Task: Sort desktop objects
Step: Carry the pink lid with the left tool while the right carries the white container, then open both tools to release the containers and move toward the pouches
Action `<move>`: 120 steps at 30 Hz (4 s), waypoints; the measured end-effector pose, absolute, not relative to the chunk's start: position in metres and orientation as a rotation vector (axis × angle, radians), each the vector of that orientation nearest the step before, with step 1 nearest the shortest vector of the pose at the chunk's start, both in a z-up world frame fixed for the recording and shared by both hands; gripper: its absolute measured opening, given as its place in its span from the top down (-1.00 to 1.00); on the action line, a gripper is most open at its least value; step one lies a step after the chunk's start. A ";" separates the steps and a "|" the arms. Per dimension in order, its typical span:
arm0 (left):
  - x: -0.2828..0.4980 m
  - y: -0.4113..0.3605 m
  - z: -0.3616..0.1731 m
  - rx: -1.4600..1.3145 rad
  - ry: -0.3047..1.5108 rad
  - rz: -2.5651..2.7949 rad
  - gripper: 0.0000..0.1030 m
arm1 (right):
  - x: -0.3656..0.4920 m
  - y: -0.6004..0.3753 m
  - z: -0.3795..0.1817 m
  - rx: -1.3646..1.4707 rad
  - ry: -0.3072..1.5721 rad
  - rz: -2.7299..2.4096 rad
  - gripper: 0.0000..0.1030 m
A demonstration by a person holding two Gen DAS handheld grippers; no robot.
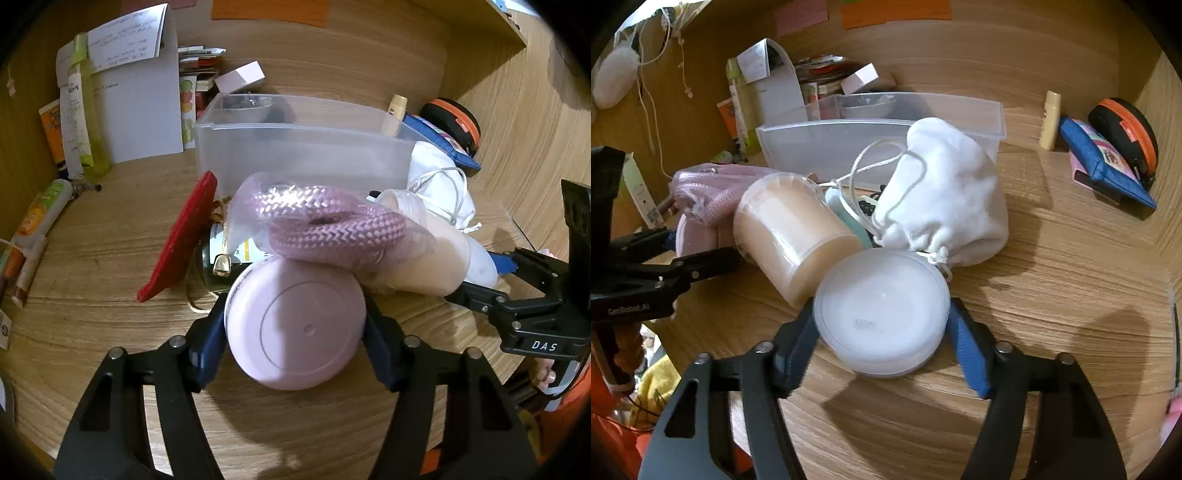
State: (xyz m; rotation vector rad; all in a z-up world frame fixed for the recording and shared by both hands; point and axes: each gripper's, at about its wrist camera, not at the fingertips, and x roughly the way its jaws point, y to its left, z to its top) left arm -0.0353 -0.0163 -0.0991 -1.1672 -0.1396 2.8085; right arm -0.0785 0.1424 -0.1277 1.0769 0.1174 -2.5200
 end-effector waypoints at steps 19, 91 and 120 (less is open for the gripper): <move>0.016 -0.018 -0.057 -0.973 -0.156 2.869 -0.27 | -0.048 0.168 -0.090 0.925 0.007 -2.573 -0.22; -0.256 -0.016 -0.063 -1.346 0.200 2.587 -0.27 | -0.281 0.108 -0.080 1.231 0.394 -2.376 -0.22; -0.167 -0.038 0.017 -0.989 0.185 2.873 -0.87 | -0.179 0.123 0.010 0.871 0.361 -2.673 -0.65</move>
